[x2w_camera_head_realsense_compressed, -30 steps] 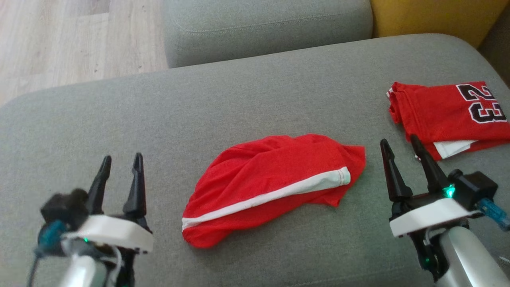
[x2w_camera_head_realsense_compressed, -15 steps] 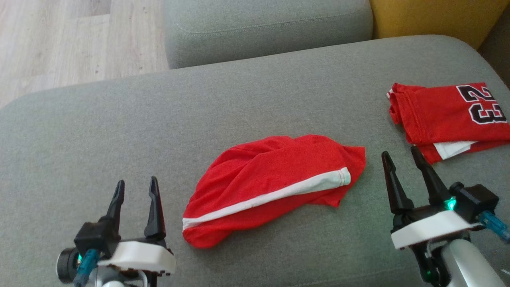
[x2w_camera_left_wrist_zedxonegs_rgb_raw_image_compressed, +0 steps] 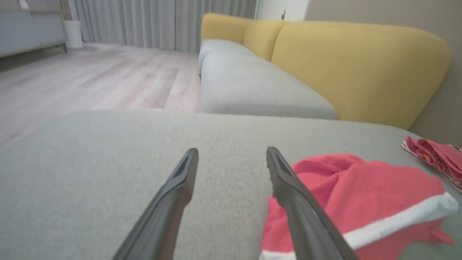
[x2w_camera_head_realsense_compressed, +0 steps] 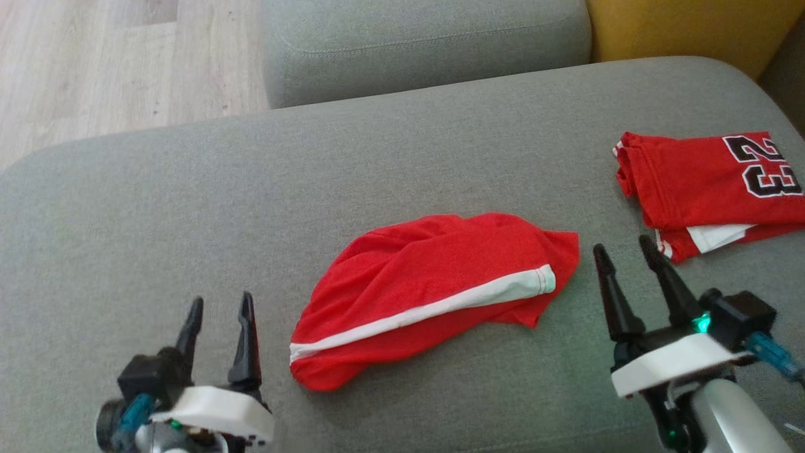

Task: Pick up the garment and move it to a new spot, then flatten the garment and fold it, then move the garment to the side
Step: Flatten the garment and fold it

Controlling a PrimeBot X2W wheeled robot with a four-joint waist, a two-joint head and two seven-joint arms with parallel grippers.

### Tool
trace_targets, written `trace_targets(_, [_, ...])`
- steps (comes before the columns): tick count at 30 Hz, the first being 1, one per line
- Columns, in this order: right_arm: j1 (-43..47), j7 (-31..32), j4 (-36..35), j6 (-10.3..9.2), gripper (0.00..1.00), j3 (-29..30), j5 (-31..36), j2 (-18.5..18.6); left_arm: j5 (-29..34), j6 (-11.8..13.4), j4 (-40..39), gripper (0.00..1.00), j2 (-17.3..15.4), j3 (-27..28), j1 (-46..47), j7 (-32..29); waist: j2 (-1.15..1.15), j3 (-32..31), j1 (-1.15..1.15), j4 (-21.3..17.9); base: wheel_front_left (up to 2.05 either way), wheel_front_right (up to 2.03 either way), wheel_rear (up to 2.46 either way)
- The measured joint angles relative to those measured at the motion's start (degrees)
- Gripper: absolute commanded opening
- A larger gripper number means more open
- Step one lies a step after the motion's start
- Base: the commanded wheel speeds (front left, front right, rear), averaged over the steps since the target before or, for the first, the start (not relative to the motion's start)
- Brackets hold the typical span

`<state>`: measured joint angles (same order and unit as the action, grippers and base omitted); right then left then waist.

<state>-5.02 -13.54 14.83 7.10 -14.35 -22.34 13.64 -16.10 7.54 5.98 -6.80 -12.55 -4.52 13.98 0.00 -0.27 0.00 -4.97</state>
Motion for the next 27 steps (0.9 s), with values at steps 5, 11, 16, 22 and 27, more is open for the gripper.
trace_targets(5, [-0.60,6.88,1.64,0.00,1.00,-4.27,-2.64,1.49,-5.49,-3.63,3.04,1.00,-0.23,-0.04,0.09,-9.27,0.00,0.19,0.00,0.06,0.00,0.00,0.00])
trace_targets(11, [-5.31,18.17,5.54,0.00,1.00,-10.39,-8.55,4.59,-13.81,-9.21,3.52,1.00,-2.94,-1.71,3.14,-29.30,0.00,0.95,0.00,0.87,0.00,0.00,0.00])
trace_targets(16, [-9.95,21.42,8.31,0.00,1.00,-12.39,-11.93,5.89,-19.00,-10.81,1.70,1.00,-6.05,-1.65,8.15,-41.66,0.00,2.16,0.00,1.70,0.00,0.00,0.00])
trace_targets(22, [-12.15,25.30,11.95,0.00,1.00,-15.97,-16.19,6.97,-25.24,-12.62,2.20,1.00,-7.57,-1.66,10.44,-50.05,0.00,3.71,0.00,2.27,0.00,0.00,0.00])
trace_targets(27, [-13.41,25.64,13.43,0.00,1.00,-18.11,-18.02,7.08,-29.02,-13.67,4.20,1.00,-7.69,-3.26,13.06,-54.16,0.00,4.41,0.00,2.30,0.00,0.00,0.00])
